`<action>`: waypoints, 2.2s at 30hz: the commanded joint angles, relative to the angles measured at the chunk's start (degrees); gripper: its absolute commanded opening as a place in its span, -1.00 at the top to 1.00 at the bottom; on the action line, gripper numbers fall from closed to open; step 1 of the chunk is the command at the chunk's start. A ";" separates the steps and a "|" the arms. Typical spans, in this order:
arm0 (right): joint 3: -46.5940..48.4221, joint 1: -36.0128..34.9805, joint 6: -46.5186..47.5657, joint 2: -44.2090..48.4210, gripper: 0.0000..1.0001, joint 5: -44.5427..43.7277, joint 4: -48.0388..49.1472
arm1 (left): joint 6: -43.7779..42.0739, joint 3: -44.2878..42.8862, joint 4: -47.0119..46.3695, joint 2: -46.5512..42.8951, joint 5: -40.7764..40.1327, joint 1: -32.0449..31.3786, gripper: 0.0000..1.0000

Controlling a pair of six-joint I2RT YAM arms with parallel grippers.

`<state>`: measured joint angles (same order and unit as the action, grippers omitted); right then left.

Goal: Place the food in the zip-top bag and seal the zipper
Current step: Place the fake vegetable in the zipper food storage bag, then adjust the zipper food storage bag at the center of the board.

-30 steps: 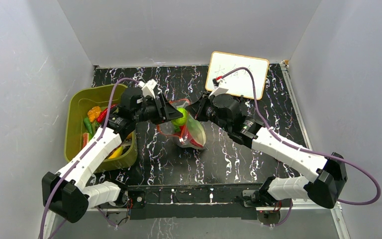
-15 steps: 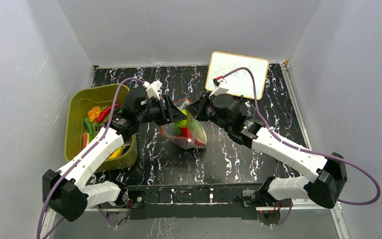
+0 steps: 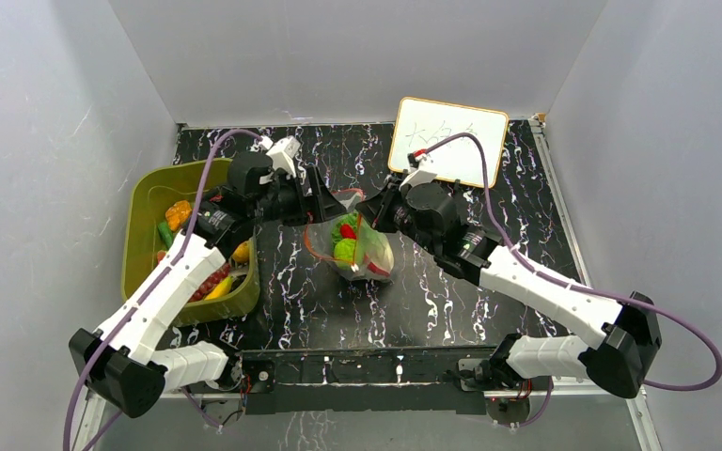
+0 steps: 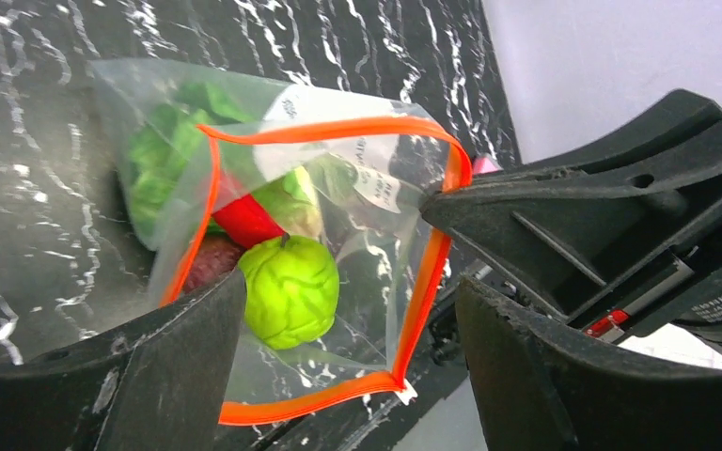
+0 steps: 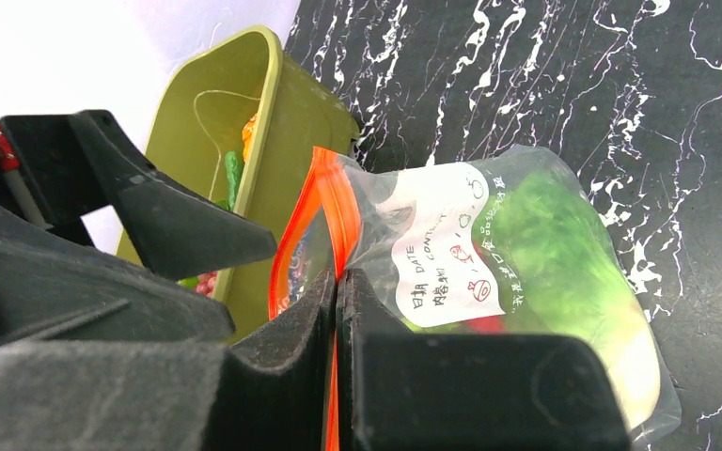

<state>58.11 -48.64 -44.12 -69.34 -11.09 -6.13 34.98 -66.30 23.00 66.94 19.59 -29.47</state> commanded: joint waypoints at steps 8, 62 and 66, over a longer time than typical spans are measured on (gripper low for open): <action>-0.37 0.03 -1.00 4.77 1.00 0.11 3.24 | -7.38 -0.79 12.28 -3.31 -15.84 -0.23 -0.52; -1.86 0.04 8.04 4.39 1.00 -3.75 0.96 | -2.00 1.32 -2.80 -1.33 -6.58 -0.25 0.67; -2.25 0.04 7.65 4.39 1.00 -3.23 1.80 | -2.00 1.89 -2.81 -1.66 -7.75 -0.23 0.43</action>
<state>56.34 -48.64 -37.15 -66.08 -14.63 -9.78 33.15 -64.62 19.79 66.32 13.50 -29.47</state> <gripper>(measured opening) 0.009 0.240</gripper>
